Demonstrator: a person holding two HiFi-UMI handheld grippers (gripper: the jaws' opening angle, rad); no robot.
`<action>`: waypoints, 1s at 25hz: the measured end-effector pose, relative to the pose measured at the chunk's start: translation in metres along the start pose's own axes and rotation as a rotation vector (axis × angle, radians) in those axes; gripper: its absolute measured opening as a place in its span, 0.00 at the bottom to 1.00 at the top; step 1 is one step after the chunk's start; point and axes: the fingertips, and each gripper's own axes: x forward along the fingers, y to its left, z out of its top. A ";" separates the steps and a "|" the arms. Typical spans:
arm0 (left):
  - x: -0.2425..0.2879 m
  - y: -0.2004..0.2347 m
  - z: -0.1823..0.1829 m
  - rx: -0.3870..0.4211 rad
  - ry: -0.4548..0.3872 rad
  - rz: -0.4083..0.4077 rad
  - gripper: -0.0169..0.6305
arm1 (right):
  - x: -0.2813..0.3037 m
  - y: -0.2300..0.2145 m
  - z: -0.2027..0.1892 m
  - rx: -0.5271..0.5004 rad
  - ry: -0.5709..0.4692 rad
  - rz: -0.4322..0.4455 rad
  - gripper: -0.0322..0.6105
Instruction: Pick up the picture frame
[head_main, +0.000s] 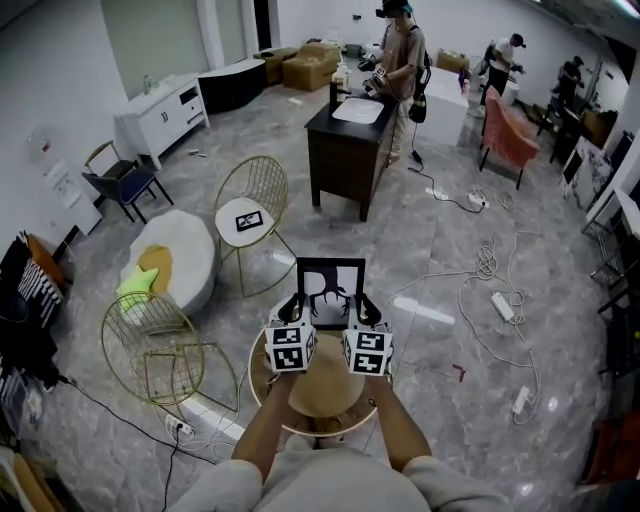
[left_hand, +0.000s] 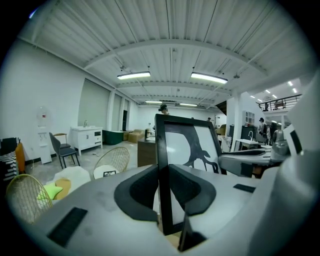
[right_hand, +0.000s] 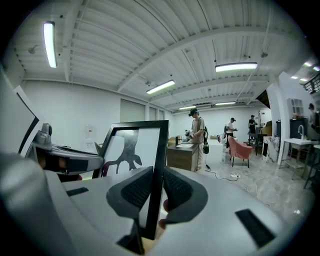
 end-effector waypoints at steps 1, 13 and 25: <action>-0.001 0.001 0.005 0.002 -0.010 0.001 0.13 | -0.001 0.001 0.005 -0.002 -0.011 -0.001 0.16; -0.013 0.006 0.046 0.025 -0.080 0.005 0.13 | -0.006 0.009 0.047 -0.031 -0.080 0.002 0.16; -0.018 0.013 0.061 0.035 -0.105 0.005 0.13 | -0.007 0.016 0.061 -0.046 -0.102 0.009 0.16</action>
